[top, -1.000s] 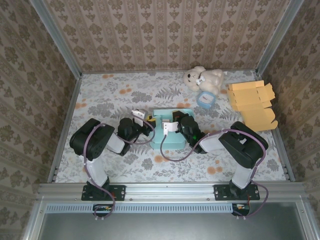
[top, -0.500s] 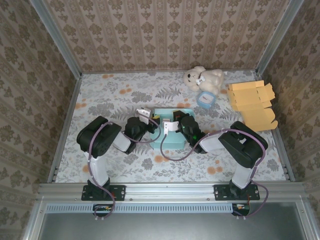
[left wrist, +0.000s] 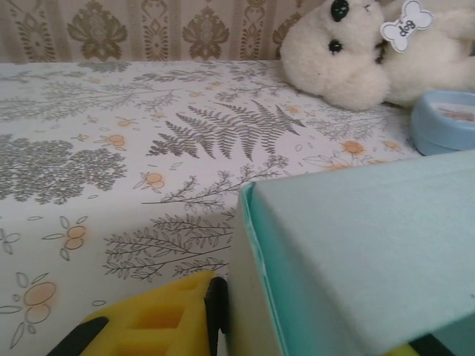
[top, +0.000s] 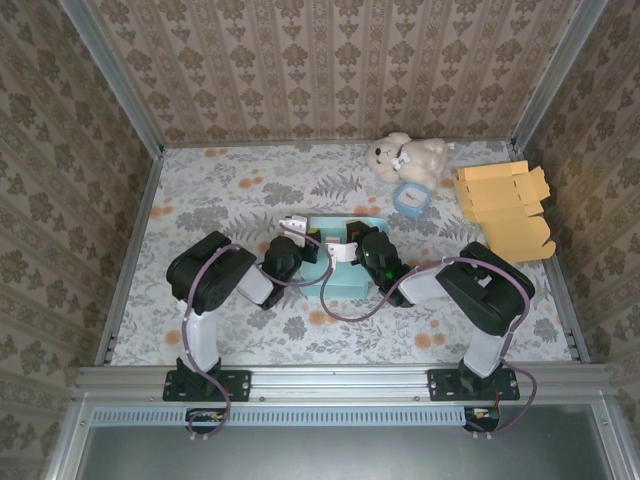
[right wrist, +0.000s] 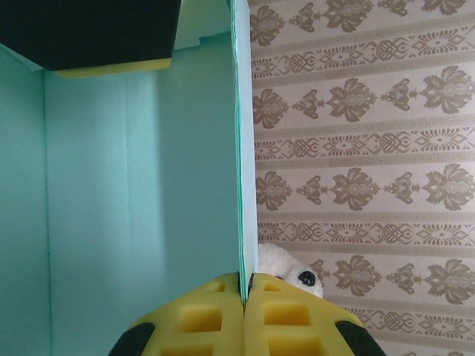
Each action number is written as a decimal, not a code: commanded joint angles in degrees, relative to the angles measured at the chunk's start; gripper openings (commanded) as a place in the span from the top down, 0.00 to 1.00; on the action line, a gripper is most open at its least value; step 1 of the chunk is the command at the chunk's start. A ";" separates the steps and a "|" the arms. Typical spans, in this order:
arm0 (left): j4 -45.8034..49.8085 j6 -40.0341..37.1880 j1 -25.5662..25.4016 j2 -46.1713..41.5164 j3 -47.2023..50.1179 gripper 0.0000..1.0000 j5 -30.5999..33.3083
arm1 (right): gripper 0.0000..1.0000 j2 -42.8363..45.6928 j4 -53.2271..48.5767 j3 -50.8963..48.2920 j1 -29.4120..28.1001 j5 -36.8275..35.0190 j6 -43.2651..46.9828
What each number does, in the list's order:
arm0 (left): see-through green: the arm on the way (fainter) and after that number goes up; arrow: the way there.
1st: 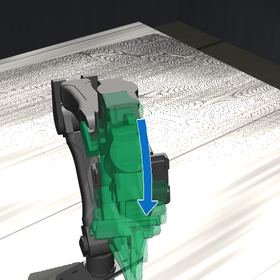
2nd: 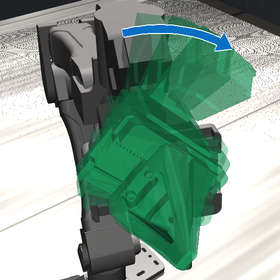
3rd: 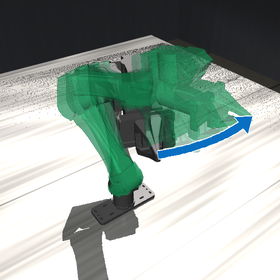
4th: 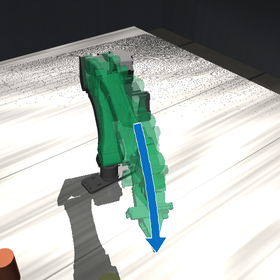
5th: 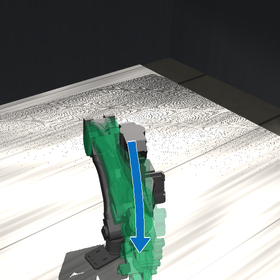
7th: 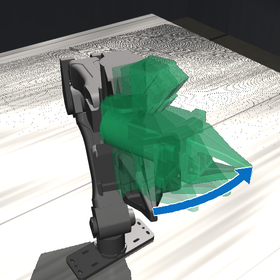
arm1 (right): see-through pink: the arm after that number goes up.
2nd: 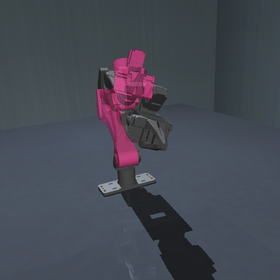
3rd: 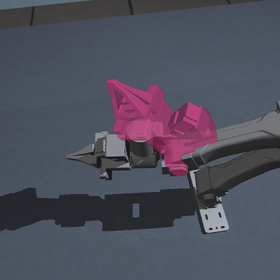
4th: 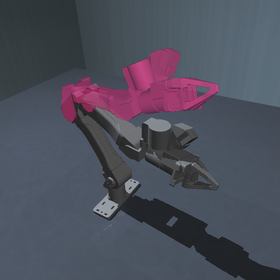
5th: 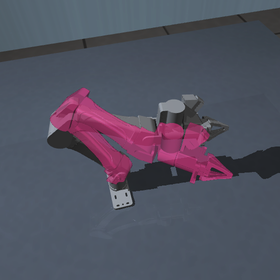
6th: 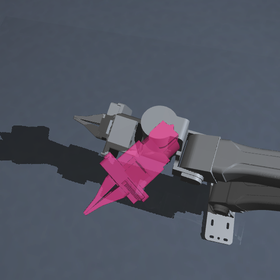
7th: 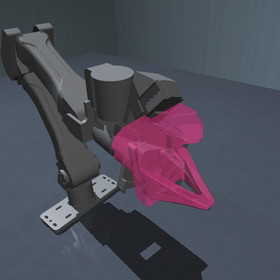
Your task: Fold the paper box
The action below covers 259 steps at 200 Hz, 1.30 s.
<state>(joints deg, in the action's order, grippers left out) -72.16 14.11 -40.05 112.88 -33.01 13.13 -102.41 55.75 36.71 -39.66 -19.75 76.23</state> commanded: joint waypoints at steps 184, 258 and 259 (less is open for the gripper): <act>34.31 7.41 1.39 -5.85 -7.97 0.76 21.89 | 1.00 -2.81 -11.34 -0.08 0.41 0.93 -7.50; 30.78 6.13 -0.75 -3.08 -8.52 0.62 18.66 | 1.00 -2.01 -11.70 -0.32 0.46 1.45 -8.49; 30.73 6.16 -0.74 -3.05 -8.49 0.62 18.63 | 1.00 -2.01 -11.75 -0.32 0.50 1.46 -8.48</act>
<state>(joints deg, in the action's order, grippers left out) -43.07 20.56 -42.28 106.85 -41.76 28.93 -103.83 55.11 39.05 -39.29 -17.78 71.50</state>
